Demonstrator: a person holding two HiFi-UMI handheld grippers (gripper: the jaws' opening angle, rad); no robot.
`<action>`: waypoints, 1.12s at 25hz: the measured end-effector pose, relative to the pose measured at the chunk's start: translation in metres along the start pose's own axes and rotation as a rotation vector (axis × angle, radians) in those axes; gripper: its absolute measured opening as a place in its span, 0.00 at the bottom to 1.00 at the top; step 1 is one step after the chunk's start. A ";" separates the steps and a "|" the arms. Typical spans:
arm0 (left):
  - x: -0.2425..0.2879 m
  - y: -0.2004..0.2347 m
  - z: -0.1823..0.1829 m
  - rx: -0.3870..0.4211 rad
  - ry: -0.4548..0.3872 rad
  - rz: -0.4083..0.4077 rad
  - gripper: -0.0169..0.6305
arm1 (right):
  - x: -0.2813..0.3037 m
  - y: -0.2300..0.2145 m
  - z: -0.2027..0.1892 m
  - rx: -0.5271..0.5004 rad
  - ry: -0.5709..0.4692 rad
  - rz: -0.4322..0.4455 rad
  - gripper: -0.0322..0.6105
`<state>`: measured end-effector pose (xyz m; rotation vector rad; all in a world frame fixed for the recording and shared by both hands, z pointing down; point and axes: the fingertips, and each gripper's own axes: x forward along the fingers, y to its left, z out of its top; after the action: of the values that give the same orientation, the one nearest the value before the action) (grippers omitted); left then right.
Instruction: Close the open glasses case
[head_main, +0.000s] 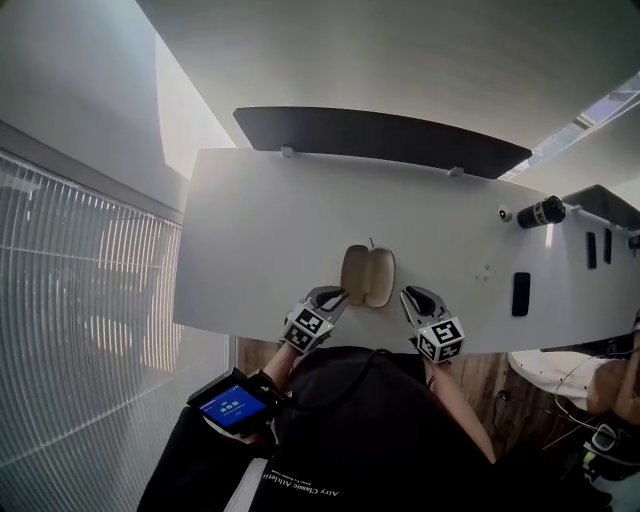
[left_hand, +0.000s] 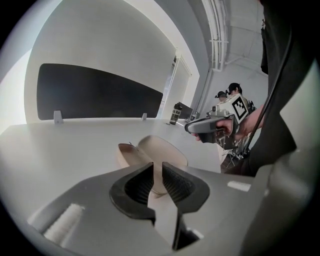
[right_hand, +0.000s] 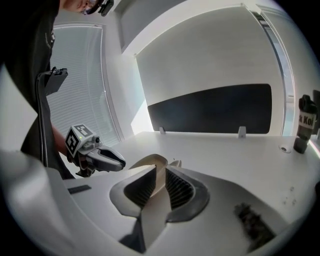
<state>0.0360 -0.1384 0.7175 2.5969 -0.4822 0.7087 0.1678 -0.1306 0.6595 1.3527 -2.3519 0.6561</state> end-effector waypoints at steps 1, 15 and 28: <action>0.000 0.001 -0.002 0.000 0.011 -0.003 0.12 | 0.004 -0.003 -0.003 0.002 0.009 0.008 0.13; 0.006 0.015 -0.036 -0.050 0.095 -0.065 0.12 | 0.032 -0.023 -0.021 0.017 0.082 -0.009 0.13; 0.011 0.022 -0.043 -0.102 0.061 -0.067 0.09 | 0.059 -0.020 -0.046 0.029 0.153 0.012 0.13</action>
<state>0.0183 -0.1394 0.7634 2.4762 -0.3995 0.7199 0.1603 -0.1556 0.7324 1.2544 -2.2388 0.7714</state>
